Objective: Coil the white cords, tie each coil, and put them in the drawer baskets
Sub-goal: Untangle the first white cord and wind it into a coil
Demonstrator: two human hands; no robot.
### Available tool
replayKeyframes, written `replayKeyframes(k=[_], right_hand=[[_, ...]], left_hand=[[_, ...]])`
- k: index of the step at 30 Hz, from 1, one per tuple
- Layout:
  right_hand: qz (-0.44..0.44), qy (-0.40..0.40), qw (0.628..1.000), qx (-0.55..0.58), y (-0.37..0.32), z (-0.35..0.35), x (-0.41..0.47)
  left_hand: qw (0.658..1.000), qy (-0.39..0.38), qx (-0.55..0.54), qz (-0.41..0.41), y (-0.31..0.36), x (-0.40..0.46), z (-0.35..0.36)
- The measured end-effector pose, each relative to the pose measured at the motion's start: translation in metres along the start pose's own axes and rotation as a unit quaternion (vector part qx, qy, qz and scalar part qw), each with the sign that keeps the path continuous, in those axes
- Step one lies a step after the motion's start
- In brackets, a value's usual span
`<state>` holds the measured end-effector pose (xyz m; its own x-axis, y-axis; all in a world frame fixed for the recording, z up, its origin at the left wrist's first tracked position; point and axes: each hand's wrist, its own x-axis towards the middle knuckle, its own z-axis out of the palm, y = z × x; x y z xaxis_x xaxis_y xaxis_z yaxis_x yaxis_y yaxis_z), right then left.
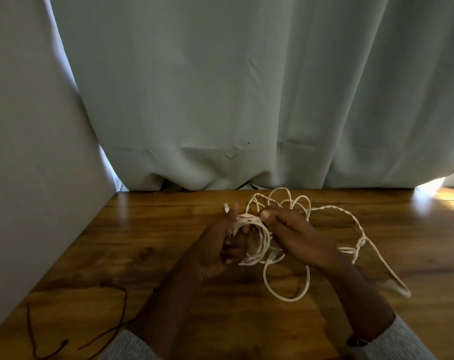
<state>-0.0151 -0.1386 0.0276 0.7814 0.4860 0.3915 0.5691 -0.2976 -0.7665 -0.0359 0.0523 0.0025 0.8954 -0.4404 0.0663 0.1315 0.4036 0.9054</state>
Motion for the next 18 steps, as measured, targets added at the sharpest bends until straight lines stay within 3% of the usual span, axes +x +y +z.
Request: replayKeyframes(k=[3, 8, 13, 18], right_hand=[[0.036, -0.026, 0.998, 0.049, -0.008, 0.006, -0.001], [0.111, -0.074, 0.985, 0.112, -0.011, 0.008, -0.006], [0.106, -0.032, 0.992, 0.062, -0.008, 0.015, -0.004], [0.195, -0.008, 0.957, 0.216, -0.019, 0.02, -0.007]], left_hand=[[0.999, 0.034, -0.026, 0.005, 0.0, 0.003, -0.001], [0.994, 0.098, 0.046, -0.002, -0.002, 0.004, 0.003], [0.983, 0.144, 0.115, -0.012, 0.004, 0.002, 0.006], [0.983, 0.153, 0.104, 0.007, 0.004, 0.002, 0.003]])
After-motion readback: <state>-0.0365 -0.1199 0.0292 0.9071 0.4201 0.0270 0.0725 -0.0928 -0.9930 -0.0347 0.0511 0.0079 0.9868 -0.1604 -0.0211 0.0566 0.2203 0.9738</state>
